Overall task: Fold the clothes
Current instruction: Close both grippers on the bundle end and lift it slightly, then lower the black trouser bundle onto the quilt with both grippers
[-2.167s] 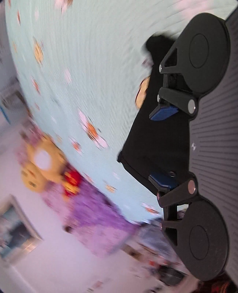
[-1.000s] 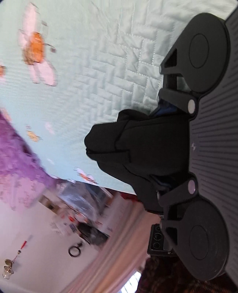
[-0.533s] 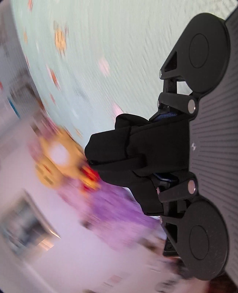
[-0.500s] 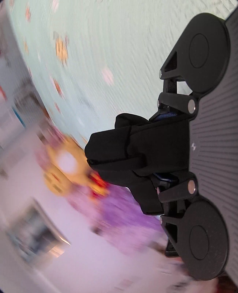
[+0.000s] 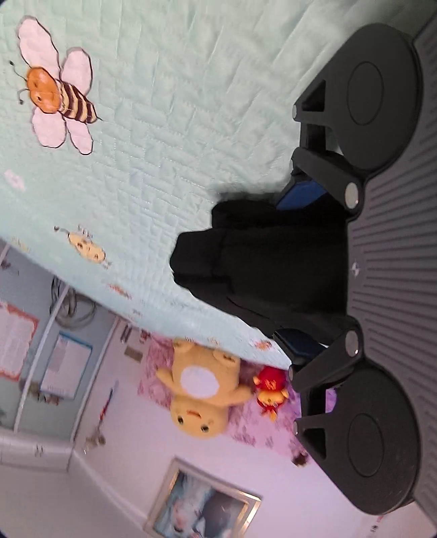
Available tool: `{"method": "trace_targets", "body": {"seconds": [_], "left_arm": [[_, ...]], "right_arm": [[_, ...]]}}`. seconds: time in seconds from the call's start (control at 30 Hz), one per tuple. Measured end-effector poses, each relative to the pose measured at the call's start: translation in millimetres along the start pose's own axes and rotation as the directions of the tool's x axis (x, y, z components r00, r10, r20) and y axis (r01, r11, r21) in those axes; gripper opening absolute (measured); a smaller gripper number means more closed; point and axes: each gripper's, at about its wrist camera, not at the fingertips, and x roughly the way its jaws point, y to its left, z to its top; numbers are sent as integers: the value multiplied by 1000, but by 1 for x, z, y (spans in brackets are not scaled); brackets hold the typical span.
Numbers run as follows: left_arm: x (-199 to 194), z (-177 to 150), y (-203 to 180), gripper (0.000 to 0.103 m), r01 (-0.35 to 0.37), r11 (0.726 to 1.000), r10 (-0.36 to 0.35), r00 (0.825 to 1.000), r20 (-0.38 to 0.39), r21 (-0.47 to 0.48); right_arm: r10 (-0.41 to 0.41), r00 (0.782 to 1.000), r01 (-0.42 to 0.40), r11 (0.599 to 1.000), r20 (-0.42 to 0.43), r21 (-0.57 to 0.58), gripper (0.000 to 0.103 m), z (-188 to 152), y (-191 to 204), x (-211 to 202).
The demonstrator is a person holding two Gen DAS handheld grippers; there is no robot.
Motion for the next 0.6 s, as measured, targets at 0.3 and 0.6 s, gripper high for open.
{"method": "trace_targets", "body": {"seconds": [0.3,0.6], "left_arm": [[38,-24,-18,90,-113,983,131,984,-118,147],[44,-20,-13,56,-63,969,95,988,-123,239]], "right_arm": [[-44,998,36,989,-54,-141,88,-13,9,1],[-74,996,58,957,-48,-285,64,-24,34,18]]}}
